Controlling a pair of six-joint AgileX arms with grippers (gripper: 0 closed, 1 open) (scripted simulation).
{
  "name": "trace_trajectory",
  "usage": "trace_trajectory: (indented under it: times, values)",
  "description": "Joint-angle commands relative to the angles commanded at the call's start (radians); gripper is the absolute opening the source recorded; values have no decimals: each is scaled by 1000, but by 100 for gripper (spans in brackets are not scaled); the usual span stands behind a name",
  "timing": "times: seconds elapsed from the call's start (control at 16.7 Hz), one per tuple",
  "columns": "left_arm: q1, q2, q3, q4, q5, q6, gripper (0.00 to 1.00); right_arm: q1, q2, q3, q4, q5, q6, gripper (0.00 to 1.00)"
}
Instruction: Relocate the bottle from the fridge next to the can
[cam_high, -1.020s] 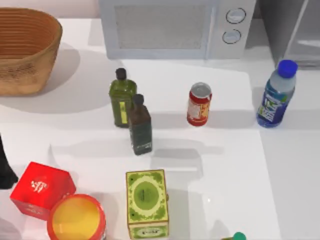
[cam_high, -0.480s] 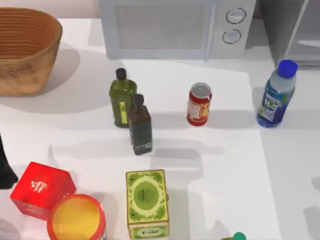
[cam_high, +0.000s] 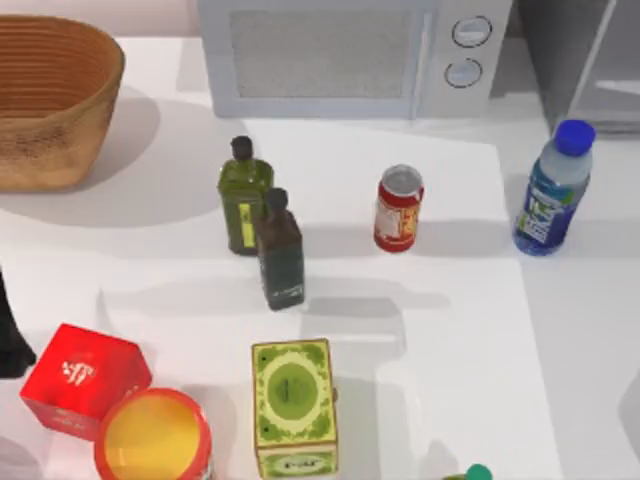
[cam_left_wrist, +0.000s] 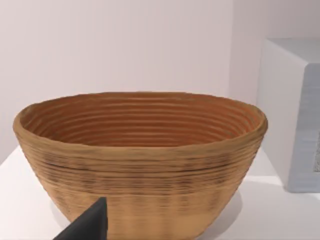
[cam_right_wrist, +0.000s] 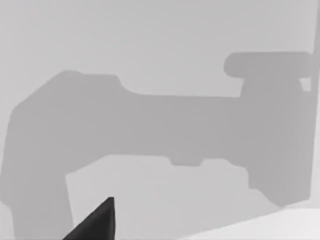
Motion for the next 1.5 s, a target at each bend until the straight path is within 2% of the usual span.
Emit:
trace_trajectory:
  times: [0.24,0.42,0.9,1.08,1.2,1.5]
  values:
    - [0,0,0,0,0,0,100,-279,312,82,44,-145,-306,100]
    - [0,0,0,0,0,0,100,-398,438,115,74,-213,-430,100]
    - [0,0,0,0,0,0,100,-424,468,121,82,-230,-458,100]
    - [0,0,0,0,0,0,100,-383,470,121,140,-225,-395,100]
    - [0,0,0,0,0,0,100,-322,473,120,224,-213,-301,100]
    - [0,0,0,0,0,0,100,-89,478,113,542,-157,91,100]
